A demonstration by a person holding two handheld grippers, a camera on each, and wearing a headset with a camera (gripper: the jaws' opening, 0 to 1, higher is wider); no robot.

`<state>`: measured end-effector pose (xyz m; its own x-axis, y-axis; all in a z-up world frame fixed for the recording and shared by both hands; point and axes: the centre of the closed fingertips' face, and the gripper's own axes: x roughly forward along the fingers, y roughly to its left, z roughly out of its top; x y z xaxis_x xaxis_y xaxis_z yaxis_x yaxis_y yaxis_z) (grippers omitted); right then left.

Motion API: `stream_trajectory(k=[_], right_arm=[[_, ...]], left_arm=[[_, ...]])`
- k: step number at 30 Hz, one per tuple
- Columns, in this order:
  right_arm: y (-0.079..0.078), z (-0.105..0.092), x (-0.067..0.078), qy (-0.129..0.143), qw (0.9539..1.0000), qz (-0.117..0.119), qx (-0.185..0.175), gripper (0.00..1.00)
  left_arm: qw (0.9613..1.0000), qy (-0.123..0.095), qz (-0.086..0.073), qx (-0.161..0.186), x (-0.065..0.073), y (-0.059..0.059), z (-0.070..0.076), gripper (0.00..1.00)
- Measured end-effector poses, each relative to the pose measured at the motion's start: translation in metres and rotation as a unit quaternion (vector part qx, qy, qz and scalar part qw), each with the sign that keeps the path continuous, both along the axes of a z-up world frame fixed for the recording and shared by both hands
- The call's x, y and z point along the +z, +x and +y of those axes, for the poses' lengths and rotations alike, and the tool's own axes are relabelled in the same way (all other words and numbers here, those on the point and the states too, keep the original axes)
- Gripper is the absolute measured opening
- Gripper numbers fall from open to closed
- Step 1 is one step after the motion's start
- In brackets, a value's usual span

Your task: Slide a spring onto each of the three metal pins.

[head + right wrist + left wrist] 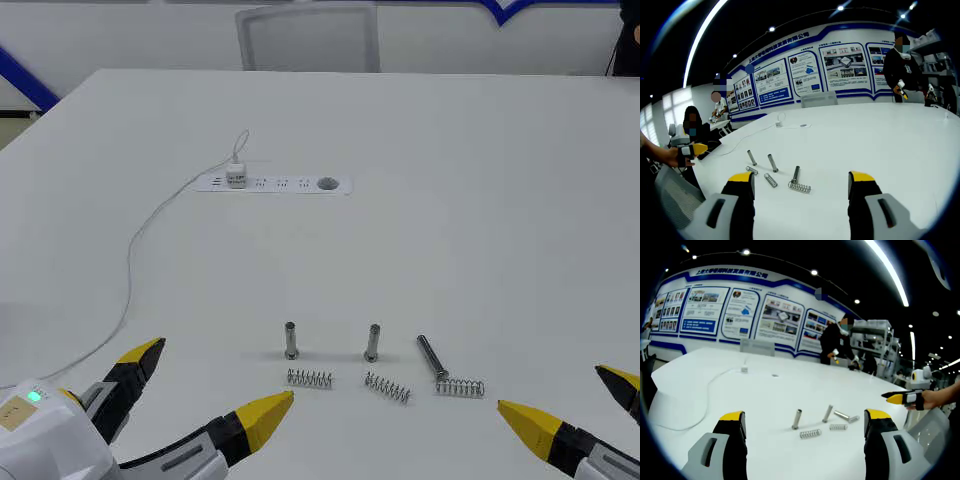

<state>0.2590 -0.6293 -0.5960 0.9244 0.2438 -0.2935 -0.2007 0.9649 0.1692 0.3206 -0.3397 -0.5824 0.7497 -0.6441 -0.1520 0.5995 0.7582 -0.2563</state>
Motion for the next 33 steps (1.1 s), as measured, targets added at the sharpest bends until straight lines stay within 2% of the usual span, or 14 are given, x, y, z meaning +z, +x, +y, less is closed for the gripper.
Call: stream_trajectory(k=[7,17,22,29,33], right_arm=[[0.000,-0.006,-0.001,0.006,0.9999,0.001,-0.013,0.77],[0.000,-0.007,-0.001,-0.001,0.9999,0.003,-0.013,0.77],[0.000,-0.009,-0.002,0.005,0.9998,0.006,-0.018,0.77],[-0.001,-0.014,0.004,0.015,0.9994,-0.003,-0.030,0.74],[-0.001,-0.016,0.001,0.018,0.9993,0.004,-0.034,0.73]], left_arm=[[1.0000,-0.002,0.005,0.004,-0.003,0.001,0.002,1.00],[1.0000,0.002,0.009,-0.002,-0.004,-0.001,0.000,1.00],[0.9999,0.001,0.012,0.000,-0.005,0.000,0.000,1.00],[0.9999,0.004,0.013,0.001,-0.007,0.000,0.001,1.00],[0.9999,0.007,0.013,-0.001,-0.008,0.000,0.001,1.00]])
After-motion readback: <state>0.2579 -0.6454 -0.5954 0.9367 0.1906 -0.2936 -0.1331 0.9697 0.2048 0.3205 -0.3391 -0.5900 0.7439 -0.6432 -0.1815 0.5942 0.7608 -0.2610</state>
